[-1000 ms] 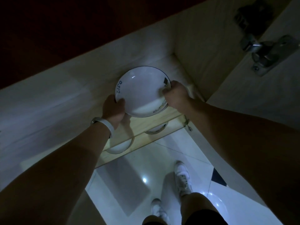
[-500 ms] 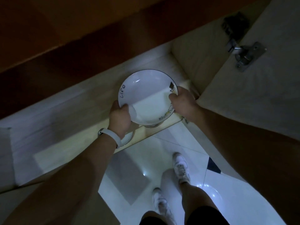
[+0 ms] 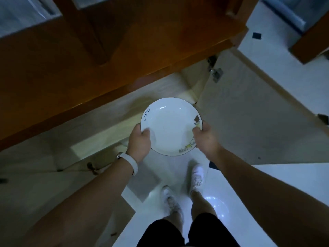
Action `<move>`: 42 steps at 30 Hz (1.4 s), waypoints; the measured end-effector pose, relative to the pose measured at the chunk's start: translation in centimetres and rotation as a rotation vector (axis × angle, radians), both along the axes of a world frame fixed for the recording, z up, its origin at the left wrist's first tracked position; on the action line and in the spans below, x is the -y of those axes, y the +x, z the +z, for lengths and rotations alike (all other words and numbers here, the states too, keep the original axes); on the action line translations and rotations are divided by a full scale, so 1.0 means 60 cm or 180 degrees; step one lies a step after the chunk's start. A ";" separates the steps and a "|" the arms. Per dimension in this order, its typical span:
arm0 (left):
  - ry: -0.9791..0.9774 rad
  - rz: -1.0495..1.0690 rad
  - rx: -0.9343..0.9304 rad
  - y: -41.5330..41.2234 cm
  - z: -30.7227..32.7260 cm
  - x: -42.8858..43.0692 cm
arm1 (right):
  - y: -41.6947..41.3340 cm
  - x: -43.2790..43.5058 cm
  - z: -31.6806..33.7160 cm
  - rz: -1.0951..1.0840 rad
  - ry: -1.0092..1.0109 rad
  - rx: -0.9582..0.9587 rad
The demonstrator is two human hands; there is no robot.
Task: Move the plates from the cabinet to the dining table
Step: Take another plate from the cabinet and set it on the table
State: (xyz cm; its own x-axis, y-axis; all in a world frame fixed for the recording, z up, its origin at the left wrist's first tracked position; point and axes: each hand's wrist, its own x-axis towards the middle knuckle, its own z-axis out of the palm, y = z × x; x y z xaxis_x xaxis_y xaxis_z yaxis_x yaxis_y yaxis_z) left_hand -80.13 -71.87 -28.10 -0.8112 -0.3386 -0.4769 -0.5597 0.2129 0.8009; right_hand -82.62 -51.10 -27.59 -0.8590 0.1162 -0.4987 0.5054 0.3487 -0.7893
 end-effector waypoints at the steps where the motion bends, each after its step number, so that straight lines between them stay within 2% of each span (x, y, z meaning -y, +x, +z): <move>1: 0.0006 0.0000 -0.0043 0.011 0.021 -0.006 | 0.015 -0.006 0.020 -0.0060 -0.0018 -0.0007; 9: 0.0190 -0.0164 -0.0422 0.069 0.157 -0.052 | 0.113 -0.062 0.139 -0.0497 -0.0361 -0.0141; 14: 0.0139 -0.0513 -0.0643 0.110 0.206 -0.111 | 0.197 -0.116 0.205 -0.0901 -0.0262 -0.0455; 19: 0.0360 -0.0874 -0.0832 0.194 0.253 -0.201 | 0.330 -0.193 0.254 -0.1346 -0.0130 -0.0706; 36: 0.0830 -0.3156 -0.0904 0.558 0.354 -0.558 | 0.889 -0.422 0.346 -0.3636 0.0055 -0.1081; 42: 0.1102 -0.3854 -0.0787 0.641 0.366 -0.669 | 1.014 -0.459 0.368 -0.4329 0.0111 -0.1128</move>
